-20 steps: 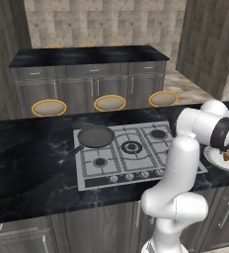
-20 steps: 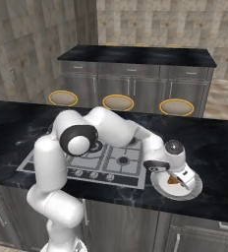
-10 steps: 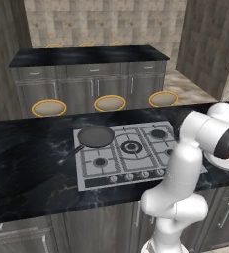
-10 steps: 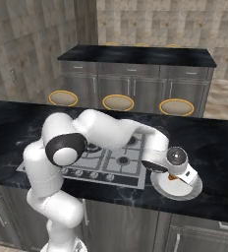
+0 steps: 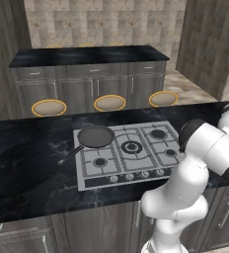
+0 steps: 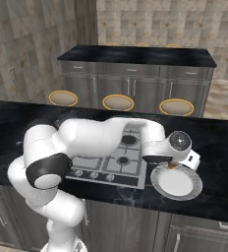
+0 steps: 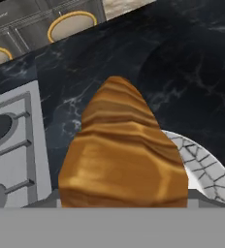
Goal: Pick the croissant and place it on the pan. Then turn on the stove to warm the croissant.
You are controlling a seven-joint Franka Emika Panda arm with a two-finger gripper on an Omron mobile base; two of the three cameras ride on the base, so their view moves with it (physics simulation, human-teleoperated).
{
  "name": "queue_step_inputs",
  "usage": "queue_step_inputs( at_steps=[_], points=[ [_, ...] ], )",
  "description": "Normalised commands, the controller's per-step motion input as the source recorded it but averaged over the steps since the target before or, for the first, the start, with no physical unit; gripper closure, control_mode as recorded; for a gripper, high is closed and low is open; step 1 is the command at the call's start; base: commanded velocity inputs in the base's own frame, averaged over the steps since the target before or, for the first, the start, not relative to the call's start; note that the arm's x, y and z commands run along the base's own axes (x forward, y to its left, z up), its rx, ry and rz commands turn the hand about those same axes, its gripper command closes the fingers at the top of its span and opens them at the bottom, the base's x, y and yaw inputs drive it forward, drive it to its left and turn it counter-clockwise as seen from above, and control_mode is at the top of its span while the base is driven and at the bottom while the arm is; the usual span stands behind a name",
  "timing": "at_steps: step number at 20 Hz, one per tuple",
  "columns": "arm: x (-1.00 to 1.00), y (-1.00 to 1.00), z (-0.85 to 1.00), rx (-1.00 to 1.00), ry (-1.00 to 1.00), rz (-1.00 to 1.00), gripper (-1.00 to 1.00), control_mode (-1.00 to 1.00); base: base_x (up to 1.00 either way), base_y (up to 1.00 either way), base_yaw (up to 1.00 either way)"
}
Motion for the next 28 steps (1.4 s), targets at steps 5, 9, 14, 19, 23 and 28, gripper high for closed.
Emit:
queue_step_inputs(
  at_steps=[5, 9, 14, 19, 23, 28],
  points=[
    [0.0, 0.2, 0.71, 0.0, 0.08, 0.1, 1.0, -1.0, 0.0, 0.0, 0.0],
    [0.0, 0.31, 0.5, 0.0, 0.08, 0.12, 1.0, -1.0, 0.0, 0.0, 0.0],
    [0.0, 0.54, 0.28, 0.0, 0.22, 0.08, 1.0, -1.0, 0.0, 0.0, 0.0],
    [0.0, 0.57, 0.23, 0.0, 0.16, 0.02, 1.0, -1.0, 0.0, 0.0, 0.0],
    [0.0, 0.56, 0.17, 0.0, 0.12, 0.0, 1.0, -1.0, 0.0, 0.0, 0.0],
    [0.0, 0.63, 0.03, 0.0, 0.03, 0.01, 1.0, -1.0, 0.0, 0.0, 0.0]
  ],
)
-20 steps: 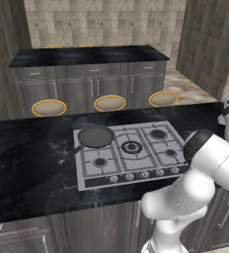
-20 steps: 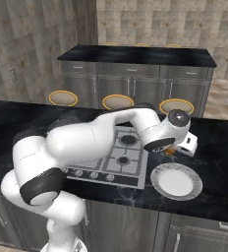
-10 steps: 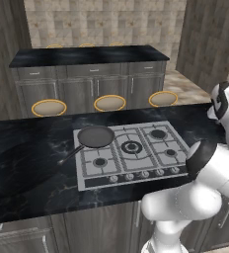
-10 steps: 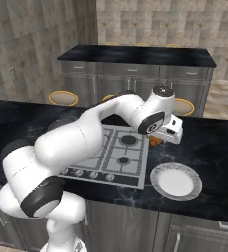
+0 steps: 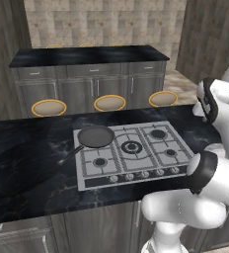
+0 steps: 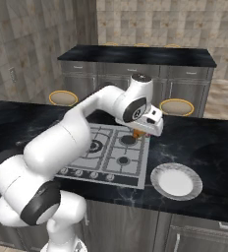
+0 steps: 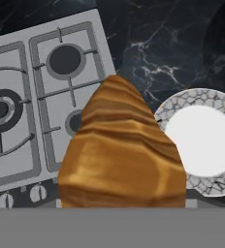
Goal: Pick the croissant and place it on the pan. Then turn on the stove to warm the croissant.
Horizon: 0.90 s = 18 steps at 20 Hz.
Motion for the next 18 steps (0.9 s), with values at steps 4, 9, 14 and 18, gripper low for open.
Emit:
queue_step_inputs(
  at_steps=[4, 9, 14, 18],
  points=[
    [0.0, 0.62, 0.0, 0.0, 0.0, 0.01, 1.0, -1.0, 0.0, 0.0, 0.0],
    [0.05, 0.64, 0.02, -0.01, 0.03, 0.04, 1.0, -1.0, 0.0, 0.0, 0.0],
    [0.15, 0.71, 0.01, -0.03, 0.01, 0.07, 1.0, -1.0, 0.0, 0.0, 0.0],
    [0.22, 0.69, 0.0, -0.03, 0.03, 0.07, 1.0, -1.0, 0.0, 0.0, 0.0]
  ],
)
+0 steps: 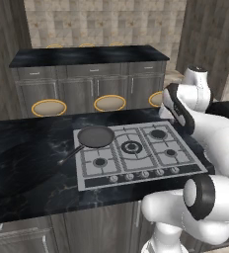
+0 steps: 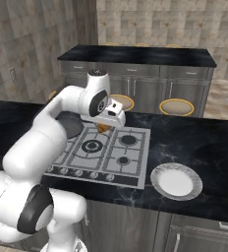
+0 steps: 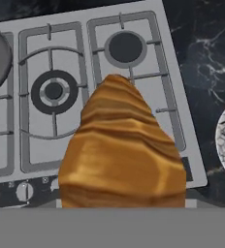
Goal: Pick the croissant and place it on the pan. Then turn on the stove to warm the croissant.
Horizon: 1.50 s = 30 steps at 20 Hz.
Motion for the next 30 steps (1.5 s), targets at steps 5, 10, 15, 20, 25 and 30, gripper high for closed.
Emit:
queue_step_inputs(
  at_steps=[5, 10, 15, 20, 25, 30],
  points=[
    [0.35, 0.6, 0.0, -0.01, 0.08, 0.07, 1.0, -1.0, 0.0, 0.0, 0.0],
    [0.46, 0.5, 0.0, 0.0, 0.11, 0.06, 1.0, -1.0, 0.0, 0.0, 0.0],
    [0.33, 0.43, 0.0, 0.0, 0.06, 0.03, 1.0, -1.0, 0.0, 0.0, 0.0],
    [0.24, 0.38, -0.05, 0.0, 0.0, 0.01, 1.0, -1.0, 0.0, 0.0, 0.0],
    [0.2, 0.38, -0.12, 0.0, 0.0, 0.01, 1.0, -1.0, 0.0, 0.0, 0.0],
    [0.24, 0.32, -0.2, 0.0, 0.03, 0.03, 1.0, -1.0, 0.0, 0.0, 0.0]
  ],
)
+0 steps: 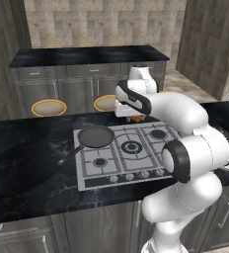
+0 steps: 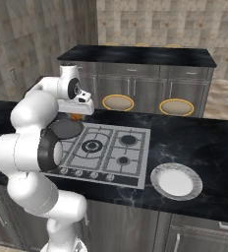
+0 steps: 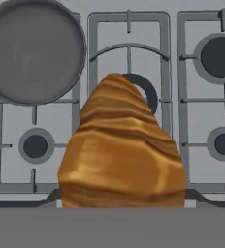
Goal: Pick the croissant and place it on the pan. Then turn on the stove to warm the croissant.
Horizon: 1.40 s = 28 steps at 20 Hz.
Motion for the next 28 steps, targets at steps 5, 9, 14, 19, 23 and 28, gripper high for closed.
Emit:
queue_step_inputs(
  at_steps=[5, 9, 14, 19, 23, 28],
  points=[
    [0.31, 0.33, -0.21, 0.0, 0.04, 0.03, 1.0, -1.0, 0.0, 0.0, 0.0],
    [0.31, 0.3, -0.2, 0.0, 0.04, 0.04, 1.0, -1.0, 0.0, 0.0, 0.0],
    [0.28, 0.29, -0.2, 0.0, 0.02, 0.02, 1.0, -1.0, 0.0, 0.0, 0.0],
    [0.21, 0.26, -0.22, 0.0, 0.0, 0.01, 1.0, -1.0, 0.0, 0.0, 0.0],
    [0.22, 0.24, -0.24, 0.0, 0.0, 0.01, 1.0, -1.0, 0.0, 0.0, 0.0],
    [0.22, 0.21, -0.27, 0.0, 0.0, 0.0, 1.0, -1.0, 0.0, 0.0, 0.0]
  ],
)
